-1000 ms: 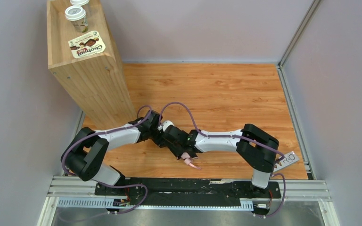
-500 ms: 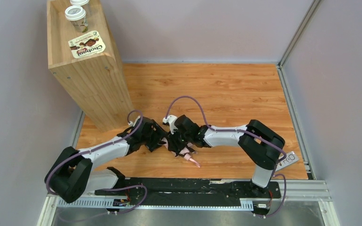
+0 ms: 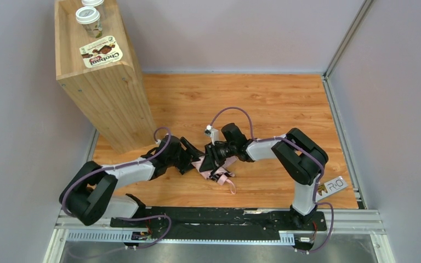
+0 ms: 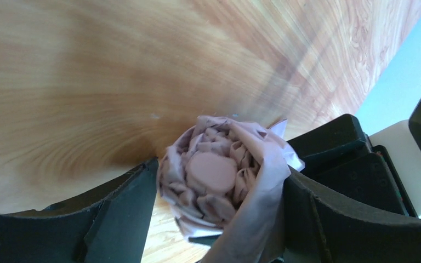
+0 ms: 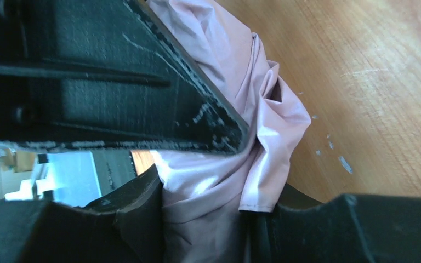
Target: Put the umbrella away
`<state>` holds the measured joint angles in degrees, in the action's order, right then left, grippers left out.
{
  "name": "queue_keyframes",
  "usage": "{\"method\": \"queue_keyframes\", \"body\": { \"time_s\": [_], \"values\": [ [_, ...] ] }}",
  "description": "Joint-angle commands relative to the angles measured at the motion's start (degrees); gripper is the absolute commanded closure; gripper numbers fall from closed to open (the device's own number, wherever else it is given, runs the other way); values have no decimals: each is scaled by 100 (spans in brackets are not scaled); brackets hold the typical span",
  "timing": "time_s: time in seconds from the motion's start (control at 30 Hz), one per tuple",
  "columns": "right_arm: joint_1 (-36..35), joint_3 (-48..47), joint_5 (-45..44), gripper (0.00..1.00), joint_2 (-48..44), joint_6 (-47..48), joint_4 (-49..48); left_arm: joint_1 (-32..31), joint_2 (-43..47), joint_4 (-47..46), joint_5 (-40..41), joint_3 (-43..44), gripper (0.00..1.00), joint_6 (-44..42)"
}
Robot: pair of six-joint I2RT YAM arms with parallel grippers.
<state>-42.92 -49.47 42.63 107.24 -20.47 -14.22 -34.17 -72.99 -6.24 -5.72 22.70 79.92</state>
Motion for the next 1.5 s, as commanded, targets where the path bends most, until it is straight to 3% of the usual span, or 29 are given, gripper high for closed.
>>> {"method": "queue_keyframes", "body": {
  "time_s": [0.0,0.1,0.17,0.2,0.3,0.37,0.43,0.53,0.63,0.73,0.83,0.93,1.03,1.1,1.13,1.33,1.37,1.43,1.47],
  "values": [
    [82,-44,166,100,420,-326,33,-256,-856,308,-308,226,19,-179],
    [90,-238,280,100,534,-335,173,-274,-1305,334,-255,244,26,-135],
    [90,-299,272,100,535,-247,331,-274,-1437,151,-219,104,43,-39],
    [90,-326,246,100,535,-221,402,-274,-1463,54,-185,-10,57,6],
    [82,-405,27,98,465,-150,805,-274,-1464,-27,-202,-108,79,85],
    [64,-414,-246,82,298,-89,1069,-274,-1429,131,-219,-81,100,76],
    [-6,-405,-649,62,88,-63,1306,-274,-1367,149,-237,-90,100,129],
    [-234,-370,-1386,41,-351,209,1824,-274,-1192,491,-255,-3,100,225],
    [-646,-423,-2616,22,-783,648,2378,-274,-1059,1762,-88,461,100,296],
    [-1130,-554,-3714,16,-924,930,2809,-265,-1138,2556,-17,814,100,191],
    [-1666,-730,-5005,16,-846,1062,3038,-265,-1340,2760,-131,1017,100,243],
    [-2149,-888,-6184,17,-635,1054,3153,-265,-1498,2918,-193,1123,100,270],
    [-2361,-897,-6582,25,-433,914,2961,-265,-1578,2918,-316,1140,100,366],
    [-2370,-967,-6697,38,-266,834,2925,-265,-1569,2909,-334,1140,100,401],
    [-2370,-968,-6767,51,-196,773,2899,-265,-1543,2918,-325,1132,100,402],
    [-2318,-889,-6663,100,-142,957,2565,-265,-1235,2550,-281,754,100,472],
    [-2266,-854,-6523,100,-151,1009,2538,-265,-1165,2384,-281,693,100,446],
    [-2169,-723,-6155,100,-221,1089,2346,-265,-1025,1980,-290,517,84,367],
    [-2099,-617,-5961,100,-299,1106,2258,-265,-911,1873,-307,386,66,366]
  ]
}}
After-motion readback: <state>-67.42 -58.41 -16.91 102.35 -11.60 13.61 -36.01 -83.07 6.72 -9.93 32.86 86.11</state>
